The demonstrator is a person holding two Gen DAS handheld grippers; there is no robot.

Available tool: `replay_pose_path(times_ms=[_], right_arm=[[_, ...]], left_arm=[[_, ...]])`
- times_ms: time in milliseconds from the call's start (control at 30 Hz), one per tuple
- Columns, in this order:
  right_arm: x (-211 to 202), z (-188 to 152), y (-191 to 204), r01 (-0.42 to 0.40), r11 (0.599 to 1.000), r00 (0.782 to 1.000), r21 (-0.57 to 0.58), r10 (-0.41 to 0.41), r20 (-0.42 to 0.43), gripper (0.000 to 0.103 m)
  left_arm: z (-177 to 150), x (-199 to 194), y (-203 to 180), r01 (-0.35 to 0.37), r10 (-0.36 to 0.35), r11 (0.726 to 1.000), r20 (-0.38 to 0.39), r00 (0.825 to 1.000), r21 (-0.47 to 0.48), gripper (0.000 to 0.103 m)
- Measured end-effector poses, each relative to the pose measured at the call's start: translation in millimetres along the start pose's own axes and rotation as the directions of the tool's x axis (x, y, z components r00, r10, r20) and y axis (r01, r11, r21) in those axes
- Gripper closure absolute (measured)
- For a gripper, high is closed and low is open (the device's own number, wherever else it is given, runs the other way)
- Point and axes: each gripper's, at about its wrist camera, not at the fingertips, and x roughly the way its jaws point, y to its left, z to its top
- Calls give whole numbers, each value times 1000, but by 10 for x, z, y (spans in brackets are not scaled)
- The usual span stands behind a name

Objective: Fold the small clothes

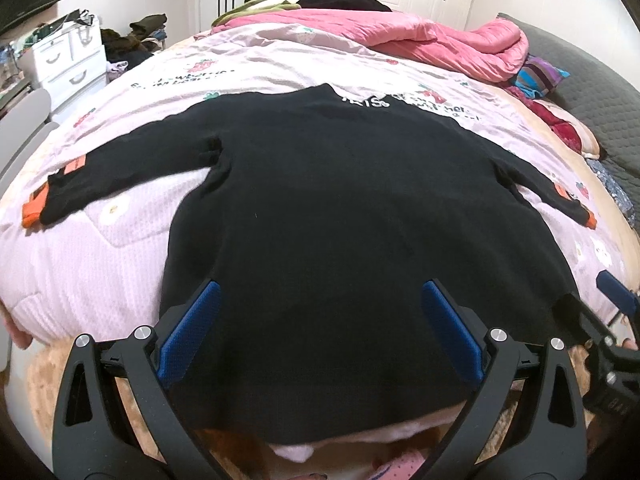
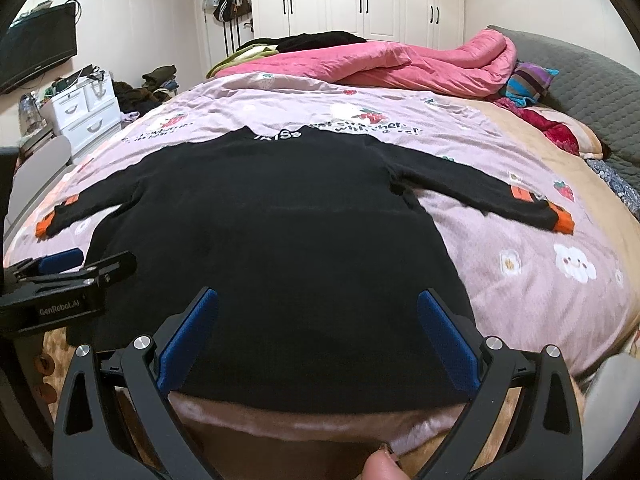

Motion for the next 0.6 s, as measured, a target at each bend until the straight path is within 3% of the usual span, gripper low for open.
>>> replay_pose_path(times_ms=[600], right_arm=[[499,677,-353,10,995,1000,98,-8,-19,4]], left_arm=[[656,371,-31,21,-21,1000,-3,1000,2,9]])
